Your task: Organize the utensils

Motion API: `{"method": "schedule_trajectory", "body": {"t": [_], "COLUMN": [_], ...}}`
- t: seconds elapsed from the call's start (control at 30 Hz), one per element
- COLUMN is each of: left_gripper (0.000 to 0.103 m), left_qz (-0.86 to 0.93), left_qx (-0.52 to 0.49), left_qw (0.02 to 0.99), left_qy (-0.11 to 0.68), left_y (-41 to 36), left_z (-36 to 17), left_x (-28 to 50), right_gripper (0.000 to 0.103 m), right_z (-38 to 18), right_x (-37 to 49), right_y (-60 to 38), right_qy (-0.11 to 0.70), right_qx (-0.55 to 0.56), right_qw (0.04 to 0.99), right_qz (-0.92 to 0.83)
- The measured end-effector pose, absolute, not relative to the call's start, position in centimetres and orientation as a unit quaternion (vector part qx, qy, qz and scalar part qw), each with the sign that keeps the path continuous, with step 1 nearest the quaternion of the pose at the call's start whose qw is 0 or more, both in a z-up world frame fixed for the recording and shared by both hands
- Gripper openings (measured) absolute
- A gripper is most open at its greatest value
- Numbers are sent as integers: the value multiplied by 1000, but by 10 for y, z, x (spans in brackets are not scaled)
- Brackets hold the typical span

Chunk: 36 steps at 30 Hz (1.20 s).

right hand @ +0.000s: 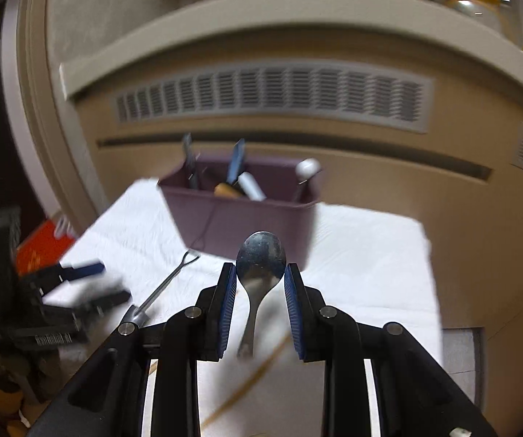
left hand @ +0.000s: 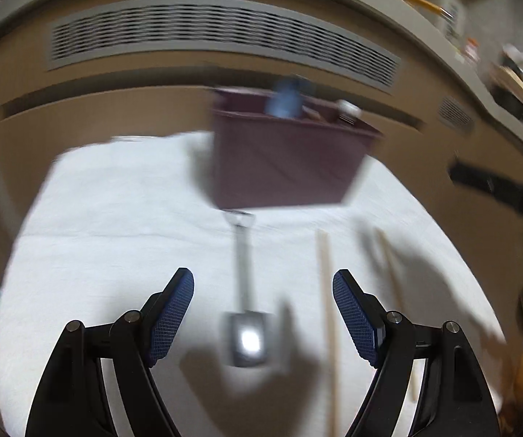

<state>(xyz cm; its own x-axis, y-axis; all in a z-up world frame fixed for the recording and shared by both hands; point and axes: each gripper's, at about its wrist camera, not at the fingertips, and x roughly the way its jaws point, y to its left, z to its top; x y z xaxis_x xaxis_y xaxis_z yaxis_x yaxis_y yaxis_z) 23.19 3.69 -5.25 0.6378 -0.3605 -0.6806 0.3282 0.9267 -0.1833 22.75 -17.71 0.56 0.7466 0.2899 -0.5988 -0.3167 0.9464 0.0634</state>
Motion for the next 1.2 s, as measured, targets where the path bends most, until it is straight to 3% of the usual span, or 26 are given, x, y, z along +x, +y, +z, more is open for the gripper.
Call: {"method": "schedule_trajectory", "body": {"t": [0.03,0.07,0.23,0.47,0.53,0.6,0.63,0.87,1.2], "left_gripper": [79,78,43,42,42,42,42,32,31], "left_qz": [-204,-221,-252,-208,-197,-196,-195,-186,-188], "left_qx": [-14,-1,45,59,60,56,57,58,58], "left_qw": [900,893,865,861,859,854,852,844,847], "left_qy": [385,391,431,461,469,478,483,500,495], "left_y": [28,16,-26,-50,-52,-52,-54,-52,-52], "left_z": [-53,-53,-60,-65,-70,-76,-79,-84,-86], "left_x": [230,228,234,253,259,265,268,280,279], "right_gripper": [24,9,9,9,12,27,29,30,34], "right_z": [8,10,6,-13,-21,-36,-44,-82,-84], "right_x": [223,219,205,201,201,201,202,207,243], "right_y": [-184,-191,-209,-248,-254,-257,-259,-261,-299], "right_qy": [313,309,302,323,339,370,384,449,459], "right_qx": [-16,-12,-9,34,35,28,29,53,135], "right_qw": [936,939,943,936,930,919,913,883,878], "right_qz": [158,153,143,137,136,134,133,130,-20]}}
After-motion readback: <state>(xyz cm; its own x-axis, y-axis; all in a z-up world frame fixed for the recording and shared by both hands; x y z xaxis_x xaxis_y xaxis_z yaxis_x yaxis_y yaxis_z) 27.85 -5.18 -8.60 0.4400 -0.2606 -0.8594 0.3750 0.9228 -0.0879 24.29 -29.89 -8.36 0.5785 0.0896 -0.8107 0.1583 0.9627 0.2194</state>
